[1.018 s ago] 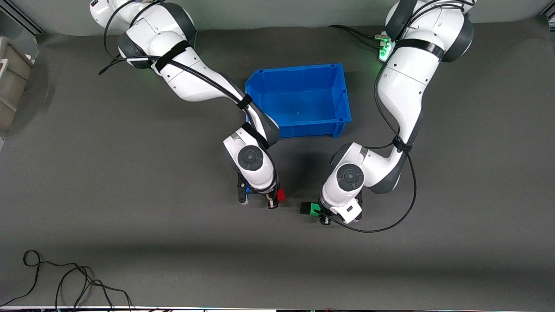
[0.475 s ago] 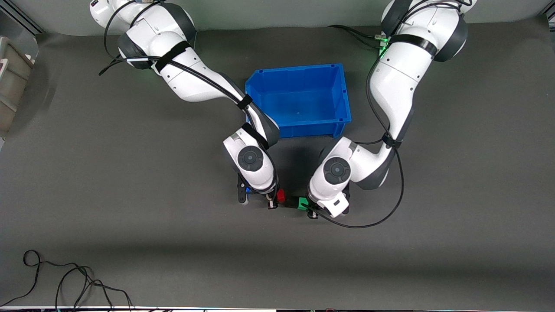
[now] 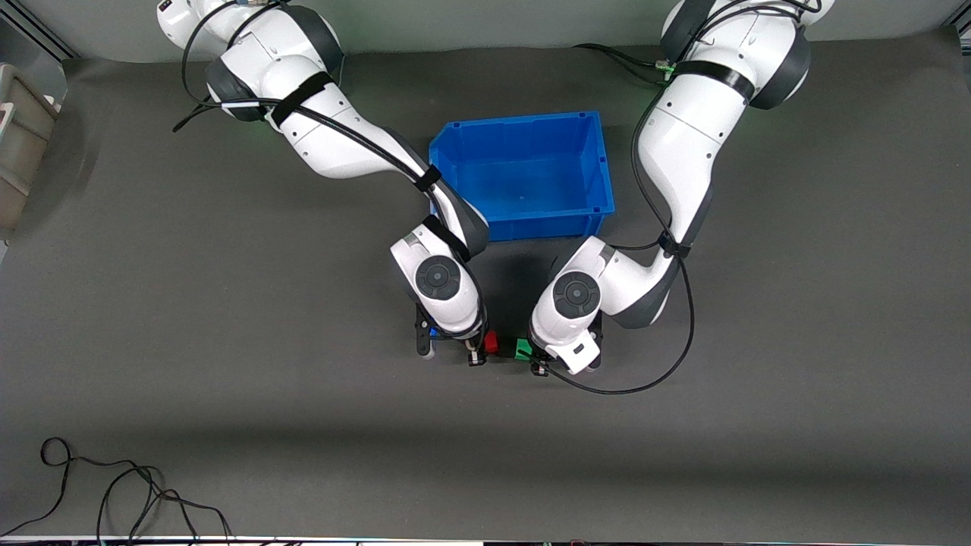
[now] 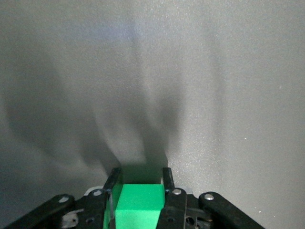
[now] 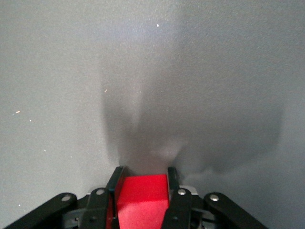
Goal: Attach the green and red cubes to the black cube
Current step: 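Press the red cube against the black cube while the left gripper presses the green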
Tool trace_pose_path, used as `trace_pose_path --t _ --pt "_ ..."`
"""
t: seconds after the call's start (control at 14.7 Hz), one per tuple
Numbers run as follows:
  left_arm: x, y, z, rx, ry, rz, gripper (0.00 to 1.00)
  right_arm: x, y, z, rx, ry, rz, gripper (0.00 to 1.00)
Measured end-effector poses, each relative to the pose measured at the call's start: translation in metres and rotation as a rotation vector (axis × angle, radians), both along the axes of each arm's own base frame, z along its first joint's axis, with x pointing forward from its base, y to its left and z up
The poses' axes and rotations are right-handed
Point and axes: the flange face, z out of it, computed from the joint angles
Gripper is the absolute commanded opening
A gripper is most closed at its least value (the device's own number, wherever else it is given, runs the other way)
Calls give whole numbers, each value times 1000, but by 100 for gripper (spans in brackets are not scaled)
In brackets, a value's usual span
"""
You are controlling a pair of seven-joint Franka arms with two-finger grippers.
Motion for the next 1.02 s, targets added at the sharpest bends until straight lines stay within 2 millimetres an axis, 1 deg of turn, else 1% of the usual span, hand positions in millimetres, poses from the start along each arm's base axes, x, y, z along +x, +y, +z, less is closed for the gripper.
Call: trace_pose_path --t 0.34,0.41,0.48,0.54,0.61,0.81,0.95,1.02 --pt "-1 -1 -1 2 3 3 0 1 -2 0 7 6 -7 0" --pt "-1 -1 -1 1 4 4 5 2 -3 0 12 10 -11 0" --pt "-2 -2 -1 1 4 4 50 3 -4 -1 14 11 -14 0" --pt "-2 -2 -1 1 4 3 90 4 -6 -1 16 12 -17 0" --pt "-3 -4 -1 0 4 1 100 5 -7 -1 18 12 -20 0" --pt "-5 -10 2 -5 -1 -2 100 5 -7 -1 20 13 -21 0" --pt "-2 -9 5 -8 -7 2 100 6 -7 -1 20 13 -21 0" --pt "1 -8 9 -11 -15 5 100 6 -7 -1 20 13 -21 30"
